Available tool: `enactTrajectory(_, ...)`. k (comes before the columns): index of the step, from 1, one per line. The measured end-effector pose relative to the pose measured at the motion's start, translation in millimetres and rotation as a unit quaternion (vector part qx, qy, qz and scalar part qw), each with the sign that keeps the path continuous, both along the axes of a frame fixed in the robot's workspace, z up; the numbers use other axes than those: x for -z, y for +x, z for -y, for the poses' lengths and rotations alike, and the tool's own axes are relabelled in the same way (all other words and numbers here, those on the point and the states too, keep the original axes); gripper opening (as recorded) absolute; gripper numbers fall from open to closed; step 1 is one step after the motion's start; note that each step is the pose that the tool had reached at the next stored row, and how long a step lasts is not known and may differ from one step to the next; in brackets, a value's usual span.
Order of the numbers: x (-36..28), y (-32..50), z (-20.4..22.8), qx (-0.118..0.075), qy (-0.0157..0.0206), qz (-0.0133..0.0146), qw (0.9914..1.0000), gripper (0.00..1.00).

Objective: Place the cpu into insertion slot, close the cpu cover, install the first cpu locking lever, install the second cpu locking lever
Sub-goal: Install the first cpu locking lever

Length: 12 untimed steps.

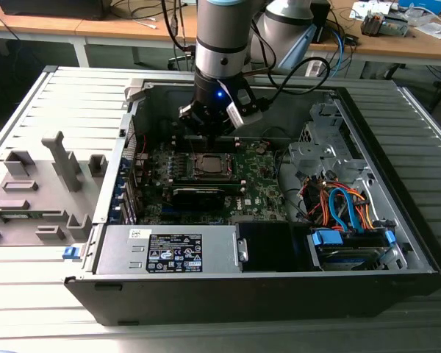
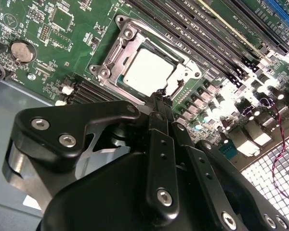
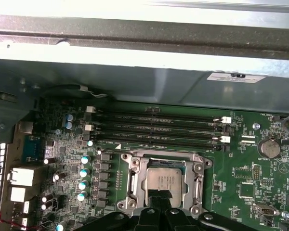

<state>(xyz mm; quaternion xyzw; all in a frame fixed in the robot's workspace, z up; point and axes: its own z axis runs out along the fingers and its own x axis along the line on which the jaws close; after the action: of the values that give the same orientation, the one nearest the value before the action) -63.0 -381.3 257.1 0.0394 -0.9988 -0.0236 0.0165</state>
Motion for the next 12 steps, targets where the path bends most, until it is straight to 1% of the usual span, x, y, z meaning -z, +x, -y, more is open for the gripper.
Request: enactTrajectory(12, 0.1, -4.8, 0.0, 0.000, 0.0000, 0.0000, 1.00000, 0.11)
